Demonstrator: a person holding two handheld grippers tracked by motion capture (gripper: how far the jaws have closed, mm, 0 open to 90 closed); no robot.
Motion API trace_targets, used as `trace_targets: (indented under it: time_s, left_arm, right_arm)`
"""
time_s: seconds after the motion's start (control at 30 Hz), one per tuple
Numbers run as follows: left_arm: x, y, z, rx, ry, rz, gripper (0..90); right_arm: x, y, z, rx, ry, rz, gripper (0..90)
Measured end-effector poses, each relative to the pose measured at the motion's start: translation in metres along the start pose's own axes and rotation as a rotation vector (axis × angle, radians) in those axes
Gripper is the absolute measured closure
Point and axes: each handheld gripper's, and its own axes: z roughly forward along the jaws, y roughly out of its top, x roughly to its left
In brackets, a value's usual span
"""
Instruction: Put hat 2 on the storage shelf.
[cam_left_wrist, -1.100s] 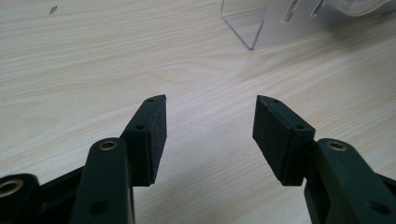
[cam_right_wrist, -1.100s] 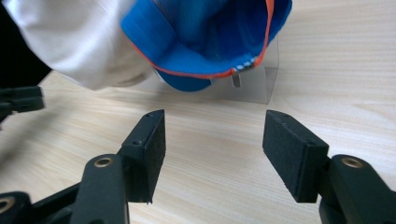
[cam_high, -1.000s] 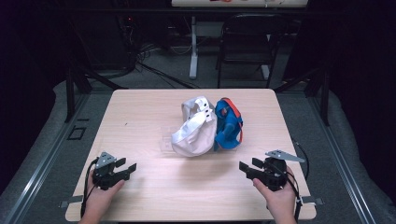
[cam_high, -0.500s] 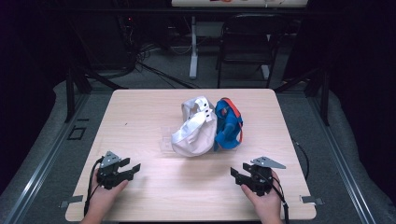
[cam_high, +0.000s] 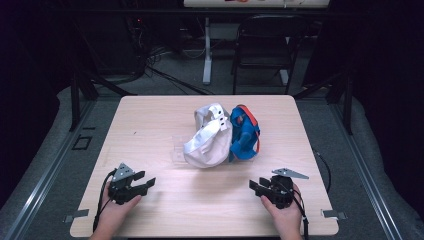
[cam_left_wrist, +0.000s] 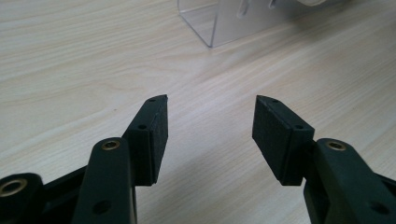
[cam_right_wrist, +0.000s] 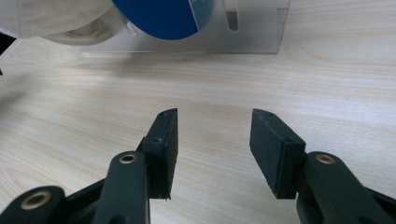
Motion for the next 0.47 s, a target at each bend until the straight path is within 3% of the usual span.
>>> trace_targets:
  time_s: [0.1,0.17,0.33,0.37,0.47]
  left_arm:
    - [-0.0021,0.0002,0.0017,-0.011,-0.009,0.008,47.2]
    - [-0.0032,0.0011,0.0016,-0.001,-0.013,0.013,47.7]
    - [-0.0058,0.002,0.0035,-0.017,-0.023,0.024,49.8]
    - [-0.0064,0.0029,0.0028,-0.002,-0.027,0.033,50.1]
    - [-0.0078,0.003,0.0045,-0.014,-0.029,0.032,50.5]
  right_arm:
    - [-0.0026,-0.0006,0.0,-0.011,0.006,0.015,52.3]
    - [-0.004,-0.0004,-0.0019,0.007,-0.023,0.0,52.3]
    - [-0.0064,-0.0004,0.0008,0.011,0.009,0.02,52.9]
    - [-0.0066,-0.0003,0.0009,0.009,0.013,0.021,52.9]
    - [-0.0061,0.0009,0.0,0.008,-0.007,0.018,51.4]
